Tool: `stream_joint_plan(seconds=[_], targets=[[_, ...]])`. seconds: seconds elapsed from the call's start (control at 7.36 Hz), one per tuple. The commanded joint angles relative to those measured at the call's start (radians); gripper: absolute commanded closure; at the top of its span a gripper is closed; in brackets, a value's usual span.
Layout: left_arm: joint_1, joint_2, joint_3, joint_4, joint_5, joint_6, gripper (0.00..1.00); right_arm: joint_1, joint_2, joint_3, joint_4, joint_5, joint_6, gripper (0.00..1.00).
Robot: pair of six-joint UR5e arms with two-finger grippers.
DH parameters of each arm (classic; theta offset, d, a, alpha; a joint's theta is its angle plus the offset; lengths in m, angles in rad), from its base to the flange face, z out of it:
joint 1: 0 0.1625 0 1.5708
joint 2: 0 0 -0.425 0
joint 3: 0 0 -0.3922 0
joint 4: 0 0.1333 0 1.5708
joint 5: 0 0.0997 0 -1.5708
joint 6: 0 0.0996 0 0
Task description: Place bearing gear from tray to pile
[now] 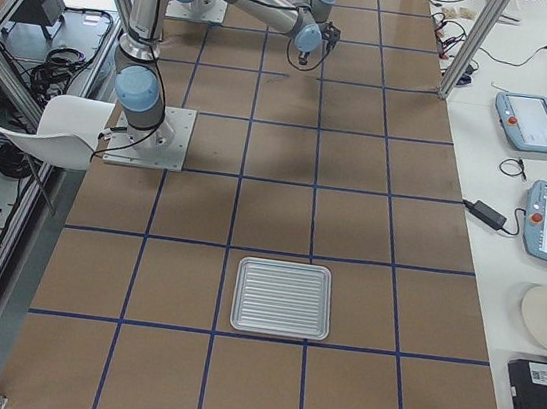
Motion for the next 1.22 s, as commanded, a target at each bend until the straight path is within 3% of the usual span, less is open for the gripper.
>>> stream_joint_plan(seconds=[0.0, 0.14, 0.41, 0.68, 0.82, 1.09], targets=[[0.0, -0.001, -0.002, 0.001, 0.003, 0.001, 0.0, 0.007, -0.002, -0.001, -0.02, -0.015, 0.008, 0.17], [0.008, -0.004, 0.004, 0.001, 0.003, 0.006, 0.0, 0.005, -0.005, -0.004, -0.018, -0.02, 0.008, 0.0], [0.009, -0.051, -0.029, 0.002, 0.002, 0.004, 0.0, -0.039, -0.075, -0.018, 0.001, -0.02, -0.007, 0.0], [-0.037, -0.137, -0.124, 0.188, -0.005, -0.029, 0.0, -0.184, -0.216, -0.016, 0.153, -0.02, -0.132, 0.0], [-0.099, -0.175, -0.187, 0.27, -0.002, -0.137, 0.0, -0.257, -0.284, -0.015, 0.258, -0.048, -0.303, 0.0], [-0.223, -0.281, -0.291, 0.532, -0.006, -0.315, 0.0, -0.398, -0.364, -0.018, 0.349, -0.052, -0.441, 0.0]])
